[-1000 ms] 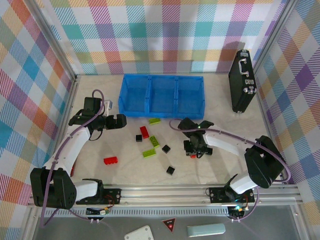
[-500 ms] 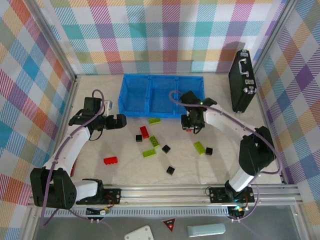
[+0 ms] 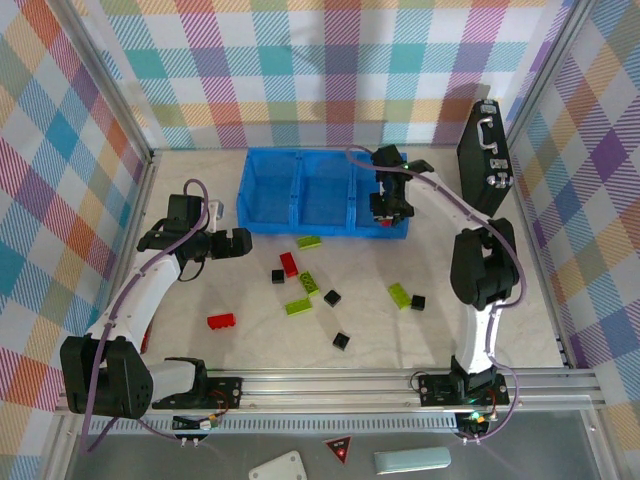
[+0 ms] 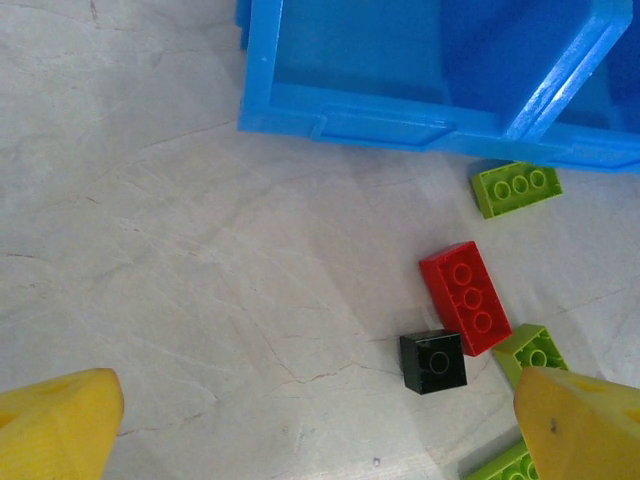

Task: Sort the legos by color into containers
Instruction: Place the lego in the container.

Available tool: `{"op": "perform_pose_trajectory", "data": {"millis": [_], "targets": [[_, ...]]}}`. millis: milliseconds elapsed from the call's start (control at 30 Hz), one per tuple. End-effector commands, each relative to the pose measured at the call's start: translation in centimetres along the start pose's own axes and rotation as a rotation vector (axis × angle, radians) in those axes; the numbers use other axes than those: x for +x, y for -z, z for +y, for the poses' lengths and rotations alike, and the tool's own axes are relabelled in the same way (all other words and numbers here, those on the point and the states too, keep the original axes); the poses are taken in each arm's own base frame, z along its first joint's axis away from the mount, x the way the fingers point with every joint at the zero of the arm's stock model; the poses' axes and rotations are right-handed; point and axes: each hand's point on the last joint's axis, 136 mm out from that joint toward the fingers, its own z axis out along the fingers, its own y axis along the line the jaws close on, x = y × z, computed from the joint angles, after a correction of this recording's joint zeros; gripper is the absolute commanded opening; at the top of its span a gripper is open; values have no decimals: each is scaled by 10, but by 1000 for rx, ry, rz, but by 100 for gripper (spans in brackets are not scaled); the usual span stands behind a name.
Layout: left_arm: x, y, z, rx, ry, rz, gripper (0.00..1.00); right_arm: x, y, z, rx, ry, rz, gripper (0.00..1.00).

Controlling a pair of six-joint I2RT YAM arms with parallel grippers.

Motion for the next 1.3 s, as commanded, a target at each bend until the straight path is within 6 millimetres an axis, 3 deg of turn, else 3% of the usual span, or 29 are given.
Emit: {"op": "perform_pose_trajectory", "data": {"millis": [0,267,400,733,1000,1267], "targets": [[-4,8,2,-13,-16,-26,100,-8,-2,-18,60,42,9,25],[-3,5,2,-15,-14,-14,100,-22,-14,-50,146,37,4,25],[-3,5,1,-4,-16,-15,100,-28,-16,-53,143,26,3,24],[-3,4,3,-15,-17,-10,100,-46,-23,10,-204,-55,7,24],[-3,6,5,-30,-23,-14,100,-51,-39,36,-342,-47,35,25],[-4,7,3,-17,-26,-26,100,-42,-63,41,-364,-64,87,26]]}}
